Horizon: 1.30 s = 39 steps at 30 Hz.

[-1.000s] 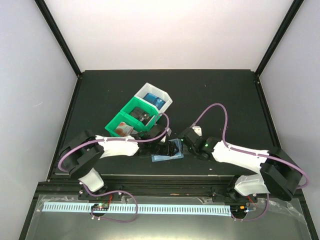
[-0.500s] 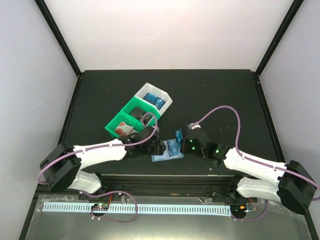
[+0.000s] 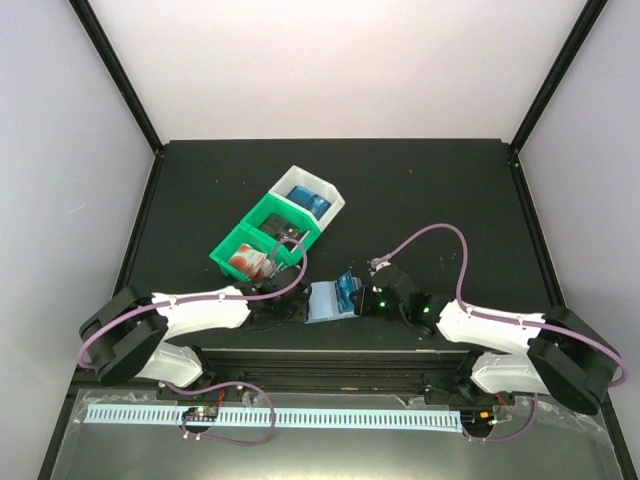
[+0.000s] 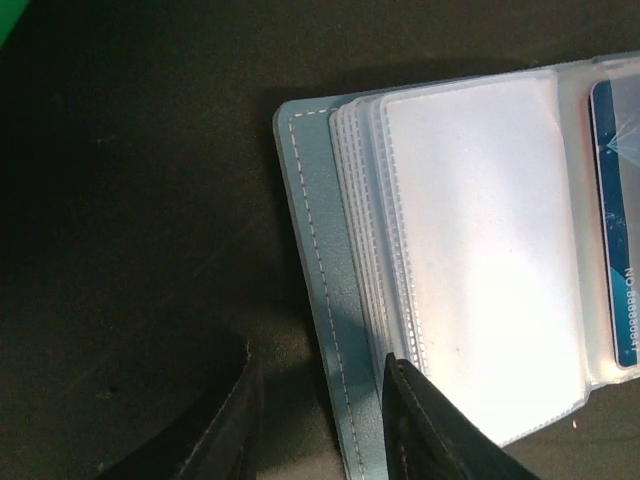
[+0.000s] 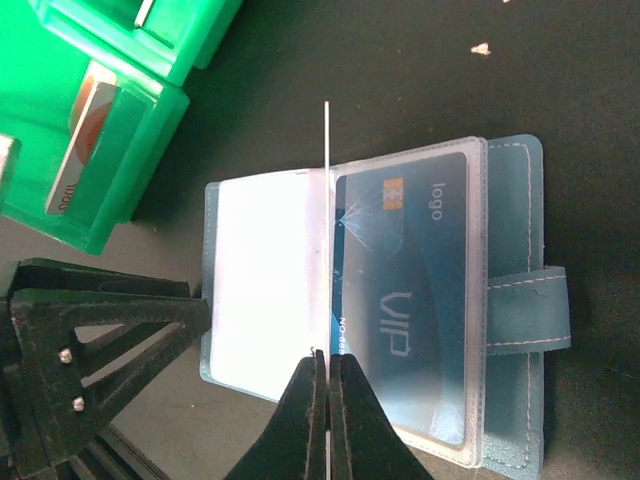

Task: Put the credit cards into the card holder
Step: Insert the credit card into the card holder.

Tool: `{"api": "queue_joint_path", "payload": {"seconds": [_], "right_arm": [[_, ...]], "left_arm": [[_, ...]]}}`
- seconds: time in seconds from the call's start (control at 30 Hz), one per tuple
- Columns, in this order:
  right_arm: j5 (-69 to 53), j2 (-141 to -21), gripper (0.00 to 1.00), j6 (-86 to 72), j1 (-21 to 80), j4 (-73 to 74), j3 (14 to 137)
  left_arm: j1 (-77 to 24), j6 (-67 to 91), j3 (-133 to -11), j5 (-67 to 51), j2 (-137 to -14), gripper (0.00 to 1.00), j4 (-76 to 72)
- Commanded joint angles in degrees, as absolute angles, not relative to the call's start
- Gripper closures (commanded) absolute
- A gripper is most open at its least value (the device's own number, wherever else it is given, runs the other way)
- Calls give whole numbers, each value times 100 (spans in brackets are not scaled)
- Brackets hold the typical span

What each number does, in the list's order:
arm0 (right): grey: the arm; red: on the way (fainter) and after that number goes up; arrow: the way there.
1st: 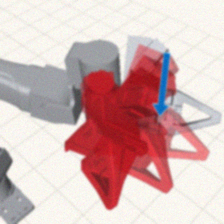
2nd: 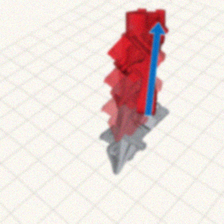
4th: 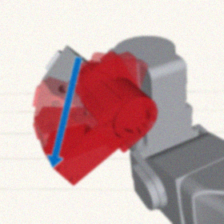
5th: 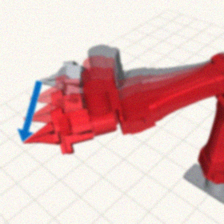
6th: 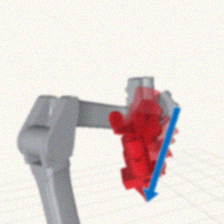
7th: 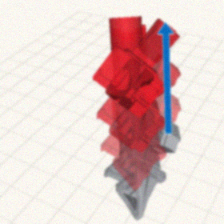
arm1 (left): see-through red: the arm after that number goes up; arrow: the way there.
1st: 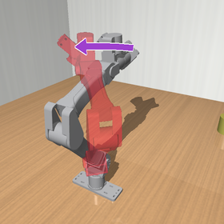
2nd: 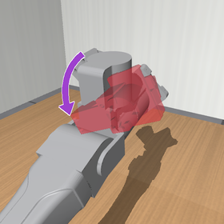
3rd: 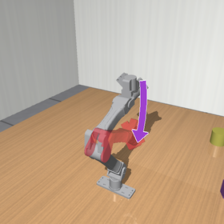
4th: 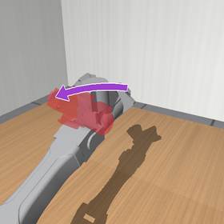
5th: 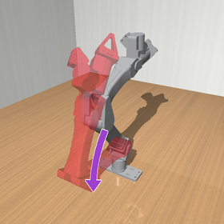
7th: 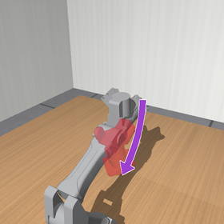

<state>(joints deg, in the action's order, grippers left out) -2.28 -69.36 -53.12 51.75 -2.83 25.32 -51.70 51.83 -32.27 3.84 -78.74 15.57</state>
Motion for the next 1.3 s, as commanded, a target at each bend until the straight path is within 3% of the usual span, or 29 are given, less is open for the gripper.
{"api": "queue_joint_path", "payload": {"seconds": [0.0, 0.1, 0.57, 0.97, 1.27], "right_arm": [[-188, -7081, 99, -5464, 5216, -811, 2342], [-295, -7288, 99, -5511, 5221, -1185, 2182], [-840, -8248, 99, -5958, 5221, -2701, 1907], [-529, -7497, 99, -5869, 5221, -2244, 1855], [-507, -7780, 99, -5932, 5219, -2241, 1943]], "left_arm": [[-5133, 5282, -3128, 371, -8098, 68, 1532], [-5141, 5306, -3125, 304, -8185, 73, 1482], [-5168, 5370, -3006, 161, -8189, 76, 1349], [-5173, 5293, -3013, 469, -7579, 79, 1736], [-5194, 5306, -3036, 412, -6687, 66, 1431]]}}
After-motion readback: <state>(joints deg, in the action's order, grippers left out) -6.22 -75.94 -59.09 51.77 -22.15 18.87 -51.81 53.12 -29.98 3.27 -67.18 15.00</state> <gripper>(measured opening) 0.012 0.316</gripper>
